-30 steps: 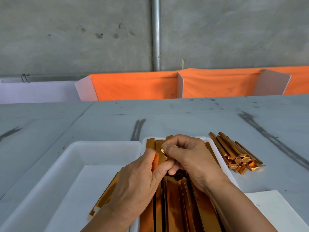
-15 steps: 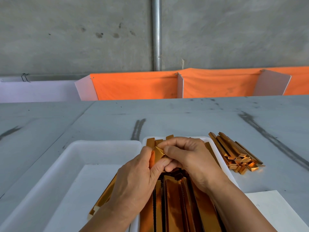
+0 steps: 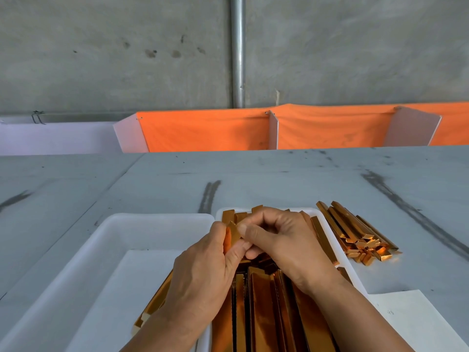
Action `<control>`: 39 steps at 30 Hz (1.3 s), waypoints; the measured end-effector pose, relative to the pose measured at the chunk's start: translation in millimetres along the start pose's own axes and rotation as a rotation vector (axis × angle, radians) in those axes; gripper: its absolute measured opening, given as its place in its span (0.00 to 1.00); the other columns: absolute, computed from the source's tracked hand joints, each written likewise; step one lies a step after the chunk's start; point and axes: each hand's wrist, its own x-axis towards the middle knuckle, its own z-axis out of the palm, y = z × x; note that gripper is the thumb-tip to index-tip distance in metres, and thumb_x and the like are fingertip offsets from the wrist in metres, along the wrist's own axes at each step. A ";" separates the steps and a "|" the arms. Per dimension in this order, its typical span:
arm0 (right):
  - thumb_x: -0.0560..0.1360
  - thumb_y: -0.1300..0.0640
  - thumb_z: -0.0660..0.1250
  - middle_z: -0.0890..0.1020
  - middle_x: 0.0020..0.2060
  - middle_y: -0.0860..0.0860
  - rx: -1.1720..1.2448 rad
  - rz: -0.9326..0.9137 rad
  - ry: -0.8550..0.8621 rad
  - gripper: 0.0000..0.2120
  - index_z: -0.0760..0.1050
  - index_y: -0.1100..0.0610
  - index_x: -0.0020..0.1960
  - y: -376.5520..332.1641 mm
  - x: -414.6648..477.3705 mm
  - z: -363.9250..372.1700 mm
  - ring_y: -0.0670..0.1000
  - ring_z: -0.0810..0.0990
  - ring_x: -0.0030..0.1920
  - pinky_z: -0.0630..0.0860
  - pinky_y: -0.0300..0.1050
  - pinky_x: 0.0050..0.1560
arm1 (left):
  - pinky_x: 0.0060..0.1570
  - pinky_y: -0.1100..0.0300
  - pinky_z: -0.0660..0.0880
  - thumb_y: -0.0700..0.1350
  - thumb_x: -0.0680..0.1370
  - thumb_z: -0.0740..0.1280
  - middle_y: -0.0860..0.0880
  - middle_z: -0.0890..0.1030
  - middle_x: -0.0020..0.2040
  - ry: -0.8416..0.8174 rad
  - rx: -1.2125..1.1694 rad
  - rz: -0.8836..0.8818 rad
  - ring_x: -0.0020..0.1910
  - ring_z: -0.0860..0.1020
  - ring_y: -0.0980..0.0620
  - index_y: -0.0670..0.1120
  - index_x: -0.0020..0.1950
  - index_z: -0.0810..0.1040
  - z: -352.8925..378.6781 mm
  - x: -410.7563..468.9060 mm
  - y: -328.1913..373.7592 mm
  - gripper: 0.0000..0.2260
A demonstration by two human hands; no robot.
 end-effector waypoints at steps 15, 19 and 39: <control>0.77 0.57 0.71 0.84 0.33 0.48 -0.123 -0.053 0.036 0.08 0.85 0.45 0.45 -3.7 2.5 3.7 0.43 0.81 0.33 0.79 0.35 0.37 | 0.33 0.70 0.73 0.68 0.75 0.50 0.60 0.76 0.36 0.045 -0.136 0.059 0.37 0.77 0.64 0.61 0.67 0.62 -2.0 0.7 5.4 0.23; 0.77 0.51 0.69 0.84 0.42 0.40 -0.217 -0.103 0.083 0.09 0.81 0.42 0.56 -14.5 1.9 -0.1 0.42 0.82 0.40 0.82 0.42 0.43 | 0.35 0.67 0.76 0.67 0.75 0.53 0.57 0.79 0.39 -0.008 -0.446 -0.092 0.36 0.79 0.60 0.63 0.63 0.67 -9.3 3.5 10.7 0.19; 0.73 0.44 0.71 0.76 0.46 0.26 -0.455 -0.074 -0.027 0.11 0.71 0.32 0.50 -46.5 -61.2 41.3 0.32 0.76 0.43 0.72 0.26 0.41 | 0.32 0.51 0.80 0.38 0.78 0.68 0.43 0.82 0.37 0.125 -1.304 -0.701 0.34 0.83 0.46 0.48 0.58 0.72 -57.4 3.2 35.9 0.11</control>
